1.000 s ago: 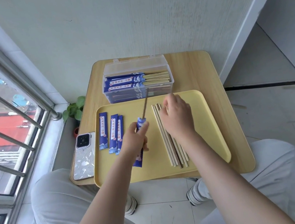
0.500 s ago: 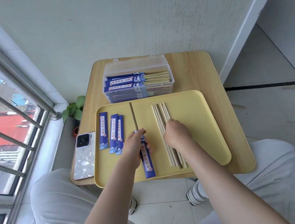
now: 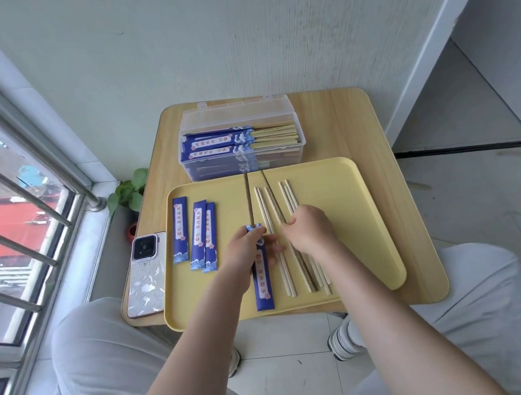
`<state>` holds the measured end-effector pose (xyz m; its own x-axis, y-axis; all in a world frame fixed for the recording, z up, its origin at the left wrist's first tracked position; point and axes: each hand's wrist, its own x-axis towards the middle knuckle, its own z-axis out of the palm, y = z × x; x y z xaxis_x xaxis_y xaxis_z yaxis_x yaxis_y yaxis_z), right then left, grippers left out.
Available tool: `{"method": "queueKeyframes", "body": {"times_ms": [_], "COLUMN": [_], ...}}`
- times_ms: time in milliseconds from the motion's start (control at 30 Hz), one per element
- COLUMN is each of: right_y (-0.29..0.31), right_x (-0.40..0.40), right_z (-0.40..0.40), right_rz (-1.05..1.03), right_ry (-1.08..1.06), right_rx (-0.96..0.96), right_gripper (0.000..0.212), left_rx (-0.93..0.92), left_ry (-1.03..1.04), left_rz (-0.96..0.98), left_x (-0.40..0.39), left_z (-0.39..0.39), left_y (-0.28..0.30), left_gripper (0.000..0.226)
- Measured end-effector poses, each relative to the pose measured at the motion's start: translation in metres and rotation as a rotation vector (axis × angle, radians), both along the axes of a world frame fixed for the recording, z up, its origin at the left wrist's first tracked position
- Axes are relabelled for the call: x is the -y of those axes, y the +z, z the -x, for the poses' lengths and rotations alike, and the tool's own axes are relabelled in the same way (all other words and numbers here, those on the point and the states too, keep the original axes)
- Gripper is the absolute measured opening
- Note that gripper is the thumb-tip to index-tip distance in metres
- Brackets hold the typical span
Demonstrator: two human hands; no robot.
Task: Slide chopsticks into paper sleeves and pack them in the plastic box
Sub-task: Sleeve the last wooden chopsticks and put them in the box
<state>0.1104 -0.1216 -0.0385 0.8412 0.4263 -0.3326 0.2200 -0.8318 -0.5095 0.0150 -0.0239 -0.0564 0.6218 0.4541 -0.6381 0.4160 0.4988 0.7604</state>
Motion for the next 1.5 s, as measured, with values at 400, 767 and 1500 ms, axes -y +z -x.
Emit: {"method": "queueKeyframes", "body": {"times_ms": [400, 767, 1500], "right_y": [0.068, 0.069, 0.057], "right_x": [0.009, 0.000, 0.001], "right_z": [-0.017, -0.024, -0.027], "right_rz": [-0.673, -0.818, -0.738], "right_ry": [-0.027, -0.116, -0.106], "right_rx": [-0.178, 0.048, -0.007], "right_gripper": [0.019, 0.028, 0.062], "left_rx": [0.043, 0.043, 0.126], "left_ry": [0.003, -0.125, -0.312], "left_rz": [-0.068, -0.256, -0.316], "left_x": [-0.004, -0.001, 0.000], "left_z": [0.001, 0.004, -0.001], "left_y": [0.015, 0.031, 0.033], "left_gripper": [0.022, 0.039, 0.039]}}
